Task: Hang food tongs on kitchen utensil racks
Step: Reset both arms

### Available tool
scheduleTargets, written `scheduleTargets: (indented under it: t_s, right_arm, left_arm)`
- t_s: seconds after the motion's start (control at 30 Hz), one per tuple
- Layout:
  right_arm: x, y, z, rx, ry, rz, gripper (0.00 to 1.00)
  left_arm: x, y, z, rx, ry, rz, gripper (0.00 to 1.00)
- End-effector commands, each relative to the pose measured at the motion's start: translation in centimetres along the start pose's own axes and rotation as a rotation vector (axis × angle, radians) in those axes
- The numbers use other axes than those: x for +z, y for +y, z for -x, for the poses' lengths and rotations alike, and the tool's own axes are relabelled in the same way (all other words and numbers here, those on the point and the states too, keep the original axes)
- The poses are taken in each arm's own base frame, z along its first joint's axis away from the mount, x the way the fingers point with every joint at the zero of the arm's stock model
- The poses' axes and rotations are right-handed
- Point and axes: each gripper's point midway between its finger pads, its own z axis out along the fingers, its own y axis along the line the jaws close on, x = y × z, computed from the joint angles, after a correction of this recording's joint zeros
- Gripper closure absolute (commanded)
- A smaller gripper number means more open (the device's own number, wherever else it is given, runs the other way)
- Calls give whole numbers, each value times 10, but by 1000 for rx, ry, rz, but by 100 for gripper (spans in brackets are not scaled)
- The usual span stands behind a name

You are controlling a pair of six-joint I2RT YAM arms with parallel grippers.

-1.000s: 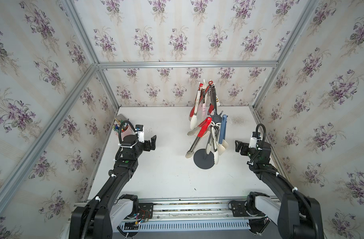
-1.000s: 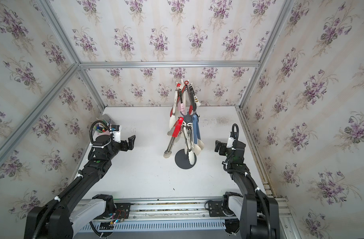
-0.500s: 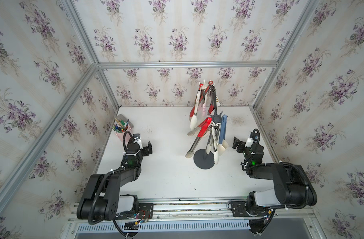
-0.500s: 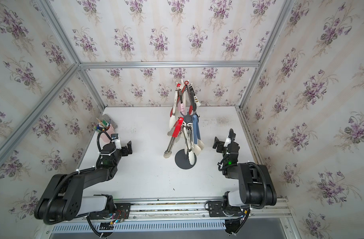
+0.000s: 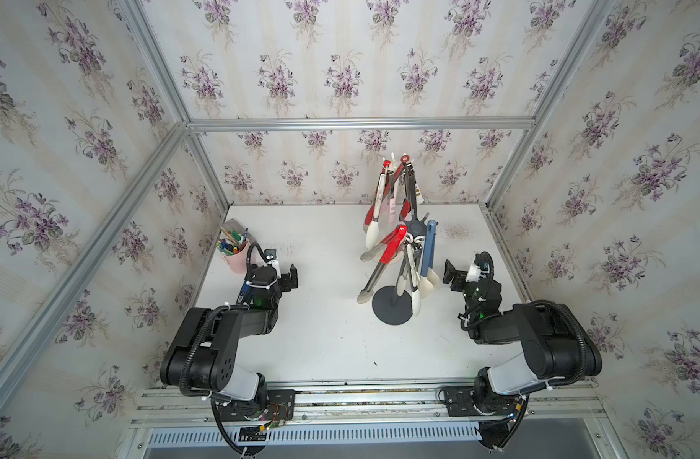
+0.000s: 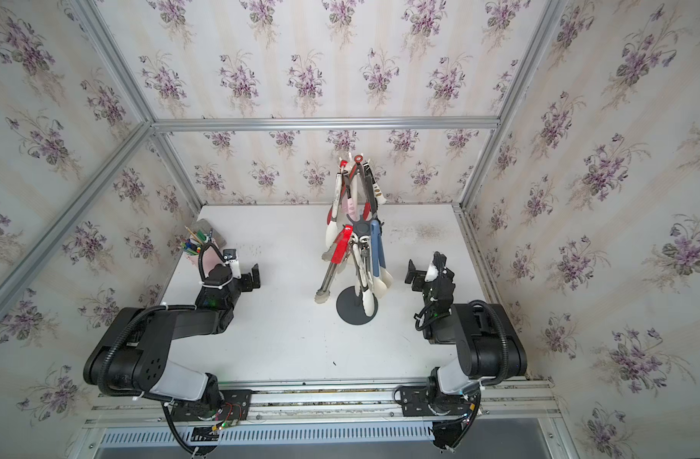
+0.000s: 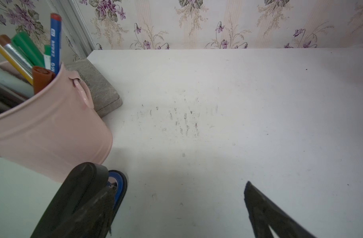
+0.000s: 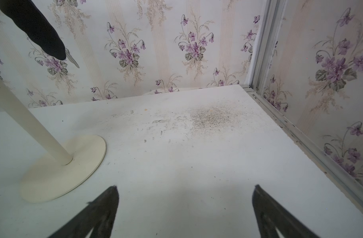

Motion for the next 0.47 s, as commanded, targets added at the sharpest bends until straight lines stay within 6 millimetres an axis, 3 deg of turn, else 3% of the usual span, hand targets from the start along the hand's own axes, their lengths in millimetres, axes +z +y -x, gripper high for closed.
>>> scheduleTargets:
  t_s: [0.0, 0.43]
  right_arm:
    - [0, 0, 8, -8, -31, -6, 0]
    - [-1, 0, 8, -8, -33, -5, 0]
  left_arm:
    - [0, 2, 5, -2, -17, 15, 1]
    - [1, 1, 6, 3, -12, 11, 1]
